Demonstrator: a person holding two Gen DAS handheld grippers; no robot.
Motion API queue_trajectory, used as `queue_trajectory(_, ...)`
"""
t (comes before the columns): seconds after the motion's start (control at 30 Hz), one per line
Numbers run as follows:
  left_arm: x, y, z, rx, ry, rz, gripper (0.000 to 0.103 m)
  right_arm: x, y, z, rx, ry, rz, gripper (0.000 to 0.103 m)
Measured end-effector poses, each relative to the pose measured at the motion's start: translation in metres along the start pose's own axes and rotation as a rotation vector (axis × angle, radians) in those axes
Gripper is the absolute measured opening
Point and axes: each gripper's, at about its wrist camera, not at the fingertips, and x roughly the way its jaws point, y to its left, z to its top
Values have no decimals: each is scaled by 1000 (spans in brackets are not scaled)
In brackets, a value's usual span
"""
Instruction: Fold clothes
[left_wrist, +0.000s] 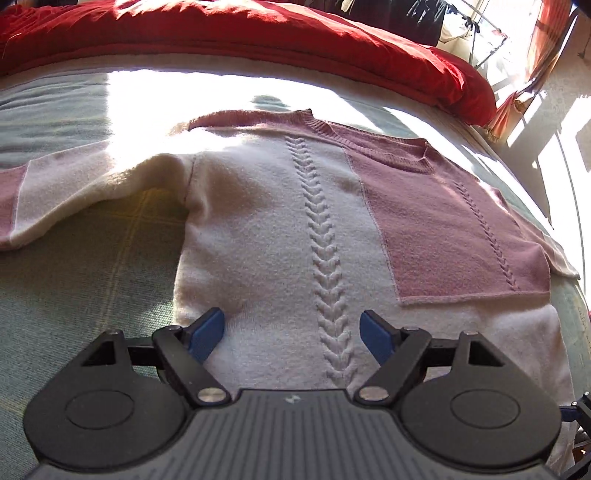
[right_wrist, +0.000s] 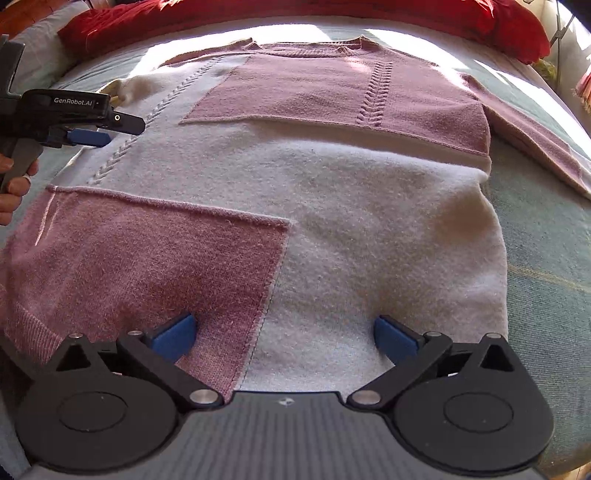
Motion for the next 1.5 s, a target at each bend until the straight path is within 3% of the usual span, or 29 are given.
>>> queue_trajectory(0.13,-19,9,-6,-6,17,-21,80,0,0,1,-8,1,4,103)
queue_trajectory(0.27,-26,0,21,20,-28,-56,80,0,0,0,-11,-3,6,103)
queue_trajectory(0.37,-9,-8,49,25,-62,-93,80,0,0,0,-13,-3,6,103)
queue_trajectory(0.53,39,-11,86,8,-81,-86,80,0,0,0,-18,-3,8,103)
queue_trajectory(0.63,64,8,94,-50,-57,4,80,-1,0,0,-19,-3,11,103)
queue_trajectory(0.73,63,31,96,-98,-60,-37,74,-1,-1,0,-23,-5,15,103)
queue_trajectory(0.83,58,35,101,-97,-46,-29,67,0,0,0,-32,-8,14,103)
queue_trajectory(0.93,56,33,109,-166,-26,-46,66,-1,0,0,-33,-8,15,103)
queue_trajectory(1.07,56,22,121,-144,-68,-95,75,-1,0,0,-34,-10,15,103)
queue_trajectory(1.17,74,27,127,-147,-21,21,73,-1,1,1,-34,-9,15,103)
queue_trajectory(1.2,74,27,128,-138,-6,33,66,-1,0,1,-33,-8,17,103)
queue_trajectory(1.3,74,27,131,-113,36,68,66,-1,0,1,-31,-6,18,103)
queue_trajectory(1.5,8,7,134,11,27,64,70,-1,1,1,-31,-4,13,103)
